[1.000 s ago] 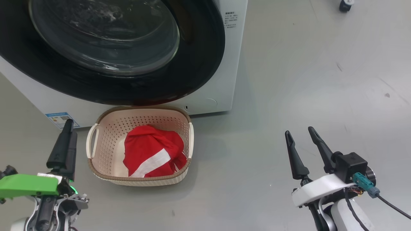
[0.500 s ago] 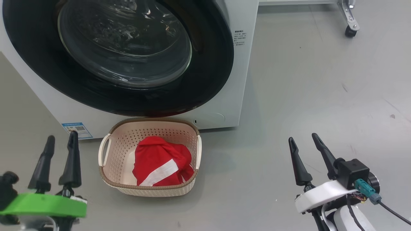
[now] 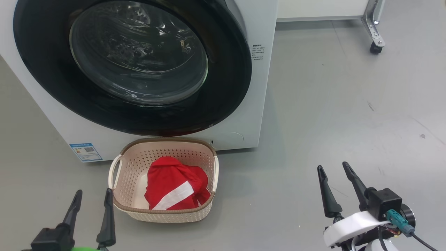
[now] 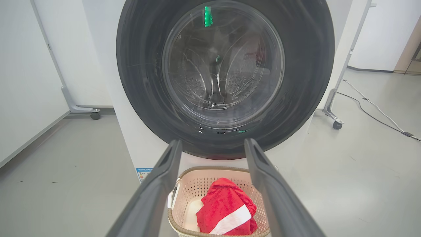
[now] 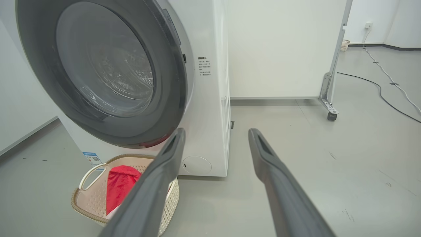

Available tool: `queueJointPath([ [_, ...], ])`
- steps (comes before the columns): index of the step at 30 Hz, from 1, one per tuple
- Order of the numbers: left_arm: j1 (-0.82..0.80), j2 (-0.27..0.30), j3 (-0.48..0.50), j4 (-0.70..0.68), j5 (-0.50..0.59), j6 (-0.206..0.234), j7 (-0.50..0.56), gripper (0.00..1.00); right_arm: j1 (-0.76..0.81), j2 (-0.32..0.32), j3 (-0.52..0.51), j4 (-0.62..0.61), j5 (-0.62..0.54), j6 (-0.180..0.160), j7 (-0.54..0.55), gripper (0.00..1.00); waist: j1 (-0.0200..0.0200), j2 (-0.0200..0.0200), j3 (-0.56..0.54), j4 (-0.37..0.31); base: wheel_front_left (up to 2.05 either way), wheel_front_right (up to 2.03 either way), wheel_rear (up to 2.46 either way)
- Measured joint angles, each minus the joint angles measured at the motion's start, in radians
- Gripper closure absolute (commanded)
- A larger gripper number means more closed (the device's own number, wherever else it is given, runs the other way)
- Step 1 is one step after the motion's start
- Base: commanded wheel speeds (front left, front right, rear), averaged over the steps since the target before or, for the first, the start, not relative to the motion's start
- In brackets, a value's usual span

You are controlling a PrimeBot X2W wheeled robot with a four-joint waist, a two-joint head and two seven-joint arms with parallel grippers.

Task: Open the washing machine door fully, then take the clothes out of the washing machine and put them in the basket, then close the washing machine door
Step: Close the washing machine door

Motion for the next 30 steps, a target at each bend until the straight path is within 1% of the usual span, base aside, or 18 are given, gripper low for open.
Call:
queueJointPath([
  [5, 0.017, -0.009, -0.024, 0.004, 0.030, 0.035, -0.008, 0.00, 0.013, 0.001, 0.003, 0.000, 0.000, 0.000, 0.000, 0.00, 0.0000, 0.0000, -0.007, 0.002, 0.00, 0.00, 0.00],
  [12, 0.035, -0.038, -0.040, 0.011, 0.047, 0.050, -0.009, 0.00, 0.016, 0.003, 0.008, -0.002, 0.000, -0.001, 0.000, 0.00, 0.0000, 0.0000, -0.011, 0.004, 0.00, 0.00, 0.00],
  [21, 0.037, -0.054, -0.039, 0.018, 0.057, 0.061, -0.017, 0.00, 0.030, 0.004, 0.012, -0.002, 0.000, -0.001, 0.000, 0.00, 0.0000, 0.0000, -0.015, 0.002, 0.00, 0.00, 0.00],
  [30, 0.038, -0.071, -0.040, 0.029, 0.070, 0.062, -0.017, 0.00, 0.031, 0.004, 0.013, -0.003, 0.000, -0.002, 0.000, 0.00, 0.0000, 0.0000, -0.023, 0.001, 0.00, 0.00, 0.00],
])
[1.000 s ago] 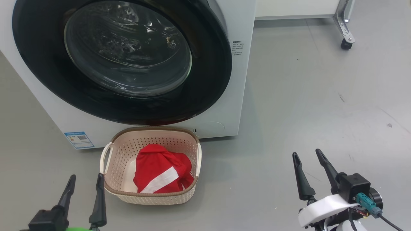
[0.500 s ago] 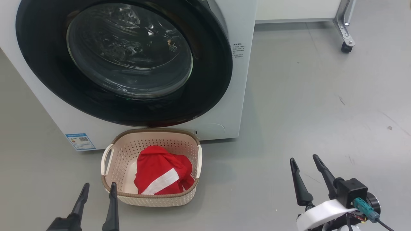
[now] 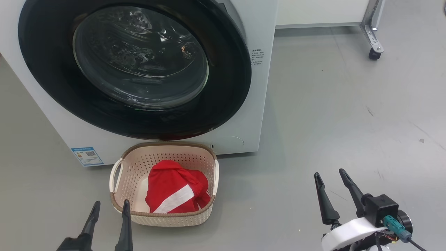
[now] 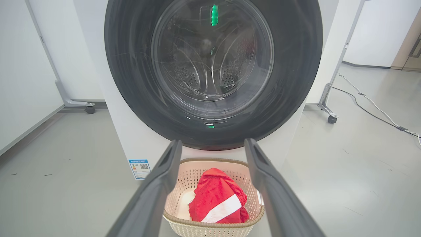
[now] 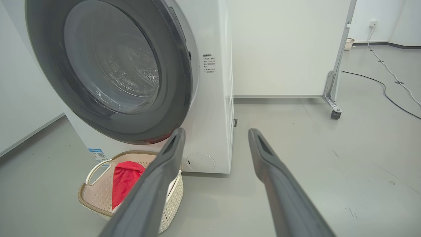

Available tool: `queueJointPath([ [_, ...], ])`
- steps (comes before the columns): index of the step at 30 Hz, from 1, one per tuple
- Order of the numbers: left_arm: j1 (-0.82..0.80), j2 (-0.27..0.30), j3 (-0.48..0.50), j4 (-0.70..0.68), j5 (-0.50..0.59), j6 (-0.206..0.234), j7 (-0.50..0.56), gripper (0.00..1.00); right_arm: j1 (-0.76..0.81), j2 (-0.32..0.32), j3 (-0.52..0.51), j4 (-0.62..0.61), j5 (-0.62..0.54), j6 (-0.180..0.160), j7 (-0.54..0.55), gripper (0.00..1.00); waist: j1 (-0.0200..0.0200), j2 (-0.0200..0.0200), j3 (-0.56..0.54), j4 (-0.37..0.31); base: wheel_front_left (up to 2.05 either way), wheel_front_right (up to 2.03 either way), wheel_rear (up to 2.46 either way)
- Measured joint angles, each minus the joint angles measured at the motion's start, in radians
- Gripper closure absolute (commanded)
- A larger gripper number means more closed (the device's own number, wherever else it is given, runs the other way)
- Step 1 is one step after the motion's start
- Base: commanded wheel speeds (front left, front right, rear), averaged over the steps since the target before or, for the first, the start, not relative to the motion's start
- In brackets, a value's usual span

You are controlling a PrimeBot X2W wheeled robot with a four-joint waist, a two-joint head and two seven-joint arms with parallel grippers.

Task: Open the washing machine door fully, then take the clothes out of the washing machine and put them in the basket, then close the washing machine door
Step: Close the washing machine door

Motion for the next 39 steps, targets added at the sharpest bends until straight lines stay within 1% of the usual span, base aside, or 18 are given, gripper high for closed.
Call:
queueJointPath([
  [3, 0.000, -0.001, 0.001, 0.001, 0.003, 0.001, 0.000, 0.00, 0.000, 0.000, 0.000, 0.000, 0.000, 0.000, 0.000, 0.00, 0.0000, 0.0000, -0.001, 0.000, 0.00, 0.00, 0.00],
  [4, 0.000, -0.001, 0.001, 0.001, 0.003, 0.002, 0.000, 0.00, 0.000, 0.000, 0.000, 0.000, 0.000, 0.000, 0.000, 0.04, 0.0000, 0.0000, -0.001, 0.000, 0.00, 0.00, 0.00],
  [5, 0.000, -0.001, 0.001, 0.001, 0.003, 0.004, 0.000, 0.00, 0.000, 0.000, 0.000, 0.000, 0.000, 0.000, 0.000, 0.72, 0.0000, 0.0000, 0.000, 0.000, 0.00, 0.00, 0.00],
  [6, 0.000, -0.002, 0.002, 0.001, 0.003, 0.005, 0.000, 0.00, 0.000, 0.000, 0.000, -0.002, 0.000, 0.000, 0.000, 1.00, 0.0000, 0.0000, 0.000, 0.000, 0.00, 0.00, 0.00],
  [20, 0.000, -0.011, 0.003, 0.001, 0.018, 0.008, 0.000, 0.00, 0.003, -0.004, -0.004, -0.005, 0.000, 0.001, 0.000, 1.00, 0.0000, 0.0000, 0.006, 0.009, 0.00, 0.00, 0.00],
  [28, -0.001, -0.015, -0.010, -0.018, 0.034, 0.008, 0.000, 0.00, -0.013, -0.022, -0.004, -0.014, 0.000, 0.005, 0.006, 1.00, 0.0000, 0.0000, 0.026, 0.033, 0.00, 0.00, 0.00],
  [39, -0.045, -0.026, -0.028, -0.056, 0.043, 0.008, -0.003, 0.00, -0.171, -0.063, 0.017, -0.040, -0.023, 0.051, 0.037, 1.00, 0.0000, 0.0000, 0.098, 0.091, 0.00, 0.00, 0.00],
])
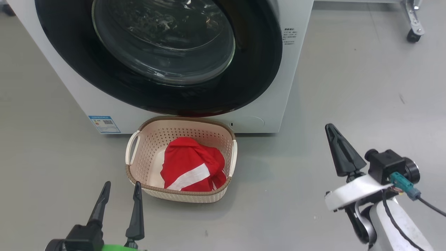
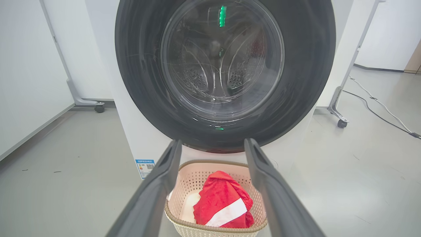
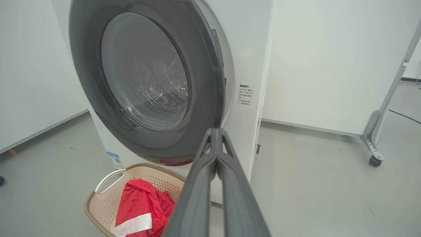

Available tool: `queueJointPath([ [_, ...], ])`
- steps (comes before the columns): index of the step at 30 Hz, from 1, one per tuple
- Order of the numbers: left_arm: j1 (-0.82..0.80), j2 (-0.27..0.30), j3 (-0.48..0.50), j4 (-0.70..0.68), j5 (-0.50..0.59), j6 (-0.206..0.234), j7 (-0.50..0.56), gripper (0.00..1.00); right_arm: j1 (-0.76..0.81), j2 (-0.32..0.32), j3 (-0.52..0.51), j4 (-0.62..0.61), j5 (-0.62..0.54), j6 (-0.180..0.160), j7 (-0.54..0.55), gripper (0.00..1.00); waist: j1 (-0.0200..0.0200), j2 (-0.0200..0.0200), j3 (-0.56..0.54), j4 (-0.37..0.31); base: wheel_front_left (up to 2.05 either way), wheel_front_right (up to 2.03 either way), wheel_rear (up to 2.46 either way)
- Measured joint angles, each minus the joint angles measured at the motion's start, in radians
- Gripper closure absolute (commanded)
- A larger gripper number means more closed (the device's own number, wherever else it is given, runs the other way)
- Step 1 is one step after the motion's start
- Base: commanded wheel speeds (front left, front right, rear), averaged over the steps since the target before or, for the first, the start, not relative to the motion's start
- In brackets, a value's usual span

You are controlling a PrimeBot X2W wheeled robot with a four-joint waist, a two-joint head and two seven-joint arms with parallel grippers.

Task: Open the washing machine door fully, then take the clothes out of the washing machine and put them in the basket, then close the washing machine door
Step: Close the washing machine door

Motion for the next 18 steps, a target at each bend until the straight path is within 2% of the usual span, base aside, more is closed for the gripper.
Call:
queueJointPath([
  [7, -0.053, -0.010, -0.019, -0.012, 0.003, 0.000, -0.009, 0.00, -0.160, -0.015, 0.016, -0.011, -0.017, 0.022, 0.035, 1.00, 0.0000, 0.0000, 0.064, 0.048, 0.00, 0.00, 0.00],
  [18, -0.121, -0.025, -0.044, -0.015, 0.001, -0.001, -0.022, 0.00, -0.391, -0.021, 0.008, 0.023, -0.012, 0.039, 0.082, 1.00, 0.0000, 0.0000, 0.176, 0.128, 0.00, 0.00, 0.00],
])
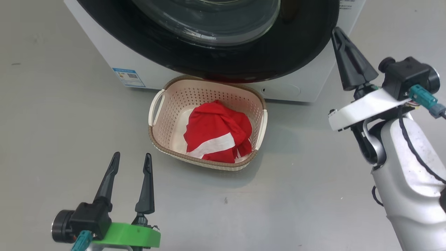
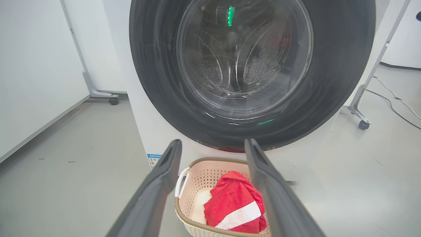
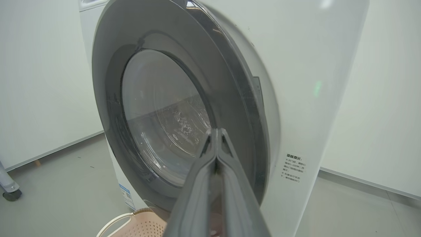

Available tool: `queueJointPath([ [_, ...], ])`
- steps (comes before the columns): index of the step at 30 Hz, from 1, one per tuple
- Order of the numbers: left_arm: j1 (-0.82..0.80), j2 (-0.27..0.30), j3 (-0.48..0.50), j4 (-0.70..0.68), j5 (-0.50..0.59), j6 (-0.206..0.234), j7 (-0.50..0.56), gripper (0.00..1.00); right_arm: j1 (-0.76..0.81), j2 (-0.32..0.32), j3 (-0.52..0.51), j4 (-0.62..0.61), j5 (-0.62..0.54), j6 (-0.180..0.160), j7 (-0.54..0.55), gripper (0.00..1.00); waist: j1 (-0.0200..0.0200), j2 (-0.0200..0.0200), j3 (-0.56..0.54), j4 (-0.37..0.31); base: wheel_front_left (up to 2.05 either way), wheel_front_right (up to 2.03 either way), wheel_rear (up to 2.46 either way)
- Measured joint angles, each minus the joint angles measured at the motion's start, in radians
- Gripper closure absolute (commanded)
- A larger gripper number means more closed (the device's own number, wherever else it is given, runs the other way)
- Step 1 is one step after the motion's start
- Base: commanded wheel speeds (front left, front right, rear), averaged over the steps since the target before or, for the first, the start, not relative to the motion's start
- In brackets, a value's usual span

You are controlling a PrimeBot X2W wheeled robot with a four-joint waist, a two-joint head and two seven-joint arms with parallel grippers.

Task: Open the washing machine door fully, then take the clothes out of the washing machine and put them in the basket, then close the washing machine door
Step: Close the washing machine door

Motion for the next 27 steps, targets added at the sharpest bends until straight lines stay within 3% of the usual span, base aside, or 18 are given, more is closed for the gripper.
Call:
queueJointPath([
  [11, -0.061, -0.015, -0.025, 0.025, -0.007, -0.010, -0.009, 0.00, -0.163, -0.019, -0.034, 0.110, 0.014, 0.001, 0.032, 1.00, 0.0000, 0.0000, 0.082, 0.068, 0.00, 0.00, 0.00],
  [27, -0.086, -0.019, -0.031, 0.061, -0.011, -0.012, -0.019, 0.00, -0.291, -0.048, -0.054, 0.239, 0.036, 0.015, 0.036, 1.00, 0.0000, 0.0000, 0.118, 0.123, 0.00, 0.00, 0.00],
])
